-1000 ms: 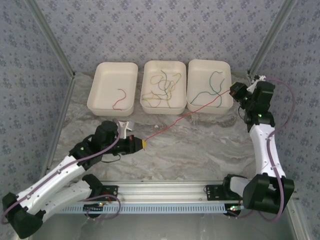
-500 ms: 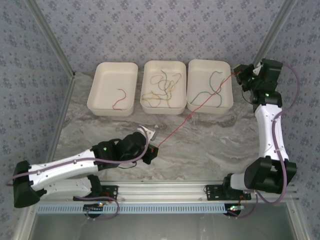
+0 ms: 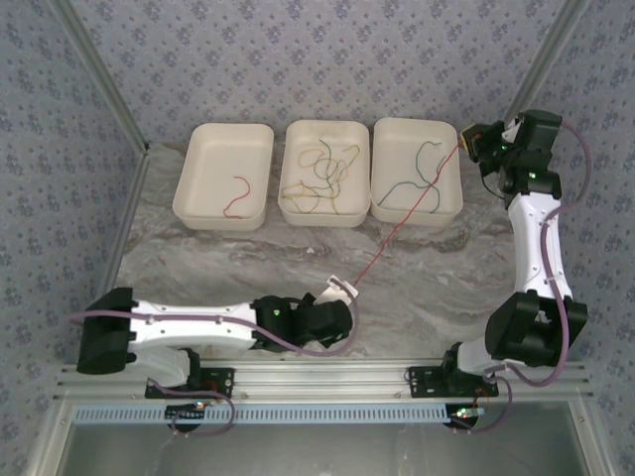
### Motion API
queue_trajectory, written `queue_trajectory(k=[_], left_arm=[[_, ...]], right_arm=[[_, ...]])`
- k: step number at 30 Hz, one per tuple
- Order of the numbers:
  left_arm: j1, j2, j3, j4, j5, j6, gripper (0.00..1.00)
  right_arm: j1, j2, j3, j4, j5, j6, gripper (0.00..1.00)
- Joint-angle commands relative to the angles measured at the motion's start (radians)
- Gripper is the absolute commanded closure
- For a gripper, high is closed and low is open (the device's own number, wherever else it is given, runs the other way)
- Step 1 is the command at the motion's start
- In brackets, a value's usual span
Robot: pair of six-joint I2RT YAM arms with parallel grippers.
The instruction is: Untangle the cables
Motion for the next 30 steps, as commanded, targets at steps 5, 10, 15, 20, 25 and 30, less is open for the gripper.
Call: queue_trajectory(k=[5,10,15,20,25,30], left_arm=[[-0.036,0.032,-0.017,-0.244,-0.008,0.036,1.0],[-0.007,-0.037,0.016,-0.268,-0.083,0.002,0.49],[-0.004,-0.215,0.022,-0.215,-0.121,-0.01,0.31],[0.003,-0.425,0.03,-0.155,-0.142,0.036,0.27],[0.086,-0.437,0.069,-0.066,-0.105,0.161,0.24],[0.102,-0.28,0.137,0.078,-0.161,0.347,0.19]], right_arm=[[-0.032,0.006,0.117,0.142,0.054,-0.046,1.0],[0.073,-0.022,0.171,0.038,0.121,-0.221,1.0],[0.185,-0.046,0.186,-0.032,0.185,-0.345,1.0],[0.303,-0.067,0.22,-0.119,0.258,-0.475,1.0],[0.435,-0.077,0.235,-0.205,0.331,-0.537,1.0],[0.548,-0.067,0.235,-0.244,0.371,-0.531,1.0]])
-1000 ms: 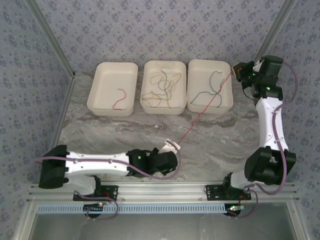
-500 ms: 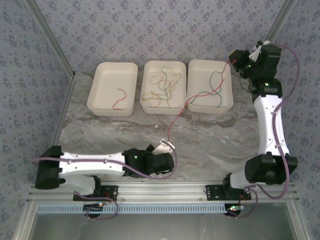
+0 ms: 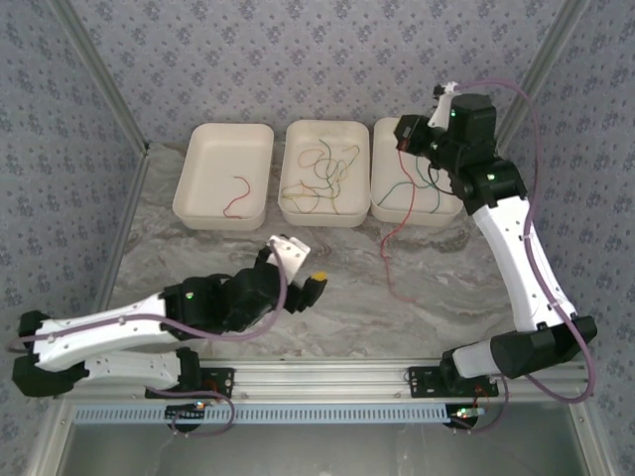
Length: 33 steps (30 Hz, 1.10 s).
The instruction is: Untangle the cables
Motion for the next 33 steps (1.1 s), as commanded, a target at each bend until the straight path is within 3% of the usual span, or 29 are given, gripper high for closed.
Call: queue_trajectory(k=[1,3,8,12,13,16,17,21,23,29,33], left_arm=[[0.006,0.125,0.061,0.126,-0.069,0.179,0.17],[0.026,0.191,0.098,0.153,-0.094,0.238,0.12],[0.134,0.232,0.089,0.224,0.121,0.259,0.08],[0.19,0.249,0.087,0.22,0.165,0.241,0.11],[0.206,0.252,0.087,0.22,0.19,0.239,0.18],[0.256,0.27,0.102,0.197,0.288,0.214,0.65],[0.264,0.276,0.106,0.192,0.306,0.205,0.75],[0.266,0.274,0.099,0.204,0.345,0.201,0.74],[0.266,0.271,0.098,0.204,0.347,0.201,1.0],[0.281,0.222,0.089,0.217,0.314,0.148,1.0],[0.401,0.153,0.096,0.181,0.386,0.051,1.0]], right_arm=[[0.063,-0.008,0.036,-0.065,0.05,-0.034,1.0],[0.113,0.006,0.045,-0.075,0.053,-0.037,1.0],[0.214,0.02,0.061,-0.068,0.06,-0.032,1.0],[0.27,0.036,0.086,-0.068,0.054,-0.026,1.0],[0.28,0.038,0.085,-0.065,0.056,-0.024,1.0],[0.295,0.034,0.08,-0.055,0.067,-0.014,1.0],[0.296,0.03,0.076,-0.05,0.069,-0.011,1.0],[0.292,0.032,0.081,-0.044,0.069,-0.002,1.0],[0.291,0.036,0.083,-0.041,0.071,0.001,1.0],[0.279,0.042,0.1,-0.056,0.084,-0.011,1.0],[0.262,-0.037,0.071,-0.057,0.152,-0.038,0.43]])
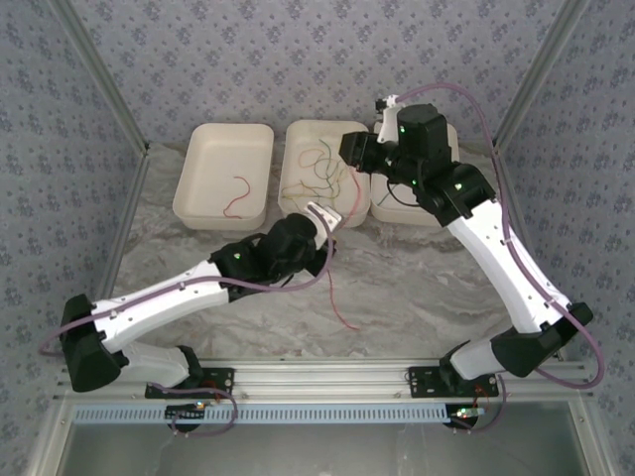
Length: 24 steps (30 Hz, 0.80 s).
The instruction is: Untangle the cables
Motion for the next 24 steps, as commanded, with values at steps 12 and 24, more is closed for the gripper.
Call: queue_trajectory(k=[12,24], left_arm=[[0.65,-0.087,0.029,0.053,0.431,-0.262,1.0],[0.878,0.231,0.25,0.047,0.268,-0.104,1.0]], right_arm=[[0.132,-0.443,-0.402,0.023,0.24,0.0,0.32],[0.584,-0.65,-0.676,-0.069,0.535,0.099,0.35]])
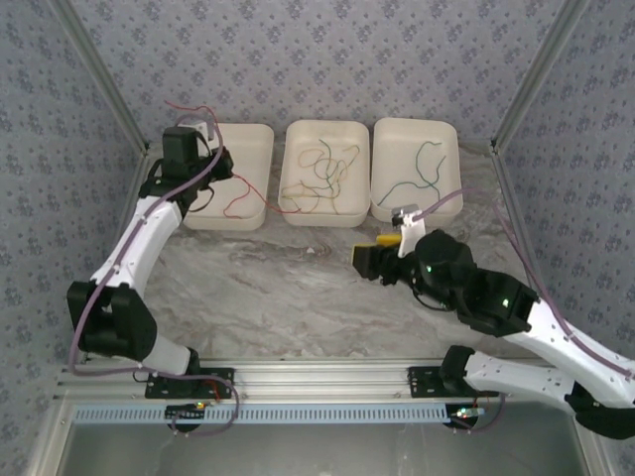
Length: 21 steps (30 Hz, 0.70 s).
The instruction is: Untangle the cables
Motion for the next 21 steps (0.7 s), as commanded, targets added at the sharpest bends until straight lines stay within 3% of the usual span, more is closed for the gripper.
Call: queue_trajectory(k=[1,8,12,18,21], left_arm=[[0.006,0.037,0.066,0.001,-0.138,0.109,1.0],[0.009,0.185,0.198,-0.082,-0.421,0.223,1.0],[0.014,0.254,0.235,-0.087,-0.498,0.242,1.0],[0.016,0.418,0.401,-0.217,-0.512,0.25,1.0],[0.024,0.486,0.443,-0.255,-0.455,0.255,1.0]], right_arm=[[0.119,-0.039,-0.017,-0.055,0.173,0.049,0.35],[0.328,-0.039,-0.023,-0.143,0.363,0.114,0.35],[0.392,-0.031,-0.023,-0.177,0.424,0.15,0.36],[0.429,-0.029,-0.034,-0.229,0.465,0.203,0.35],[0.427,-0.021,-0.031,-0.241,0.461,0.206,0.34]])
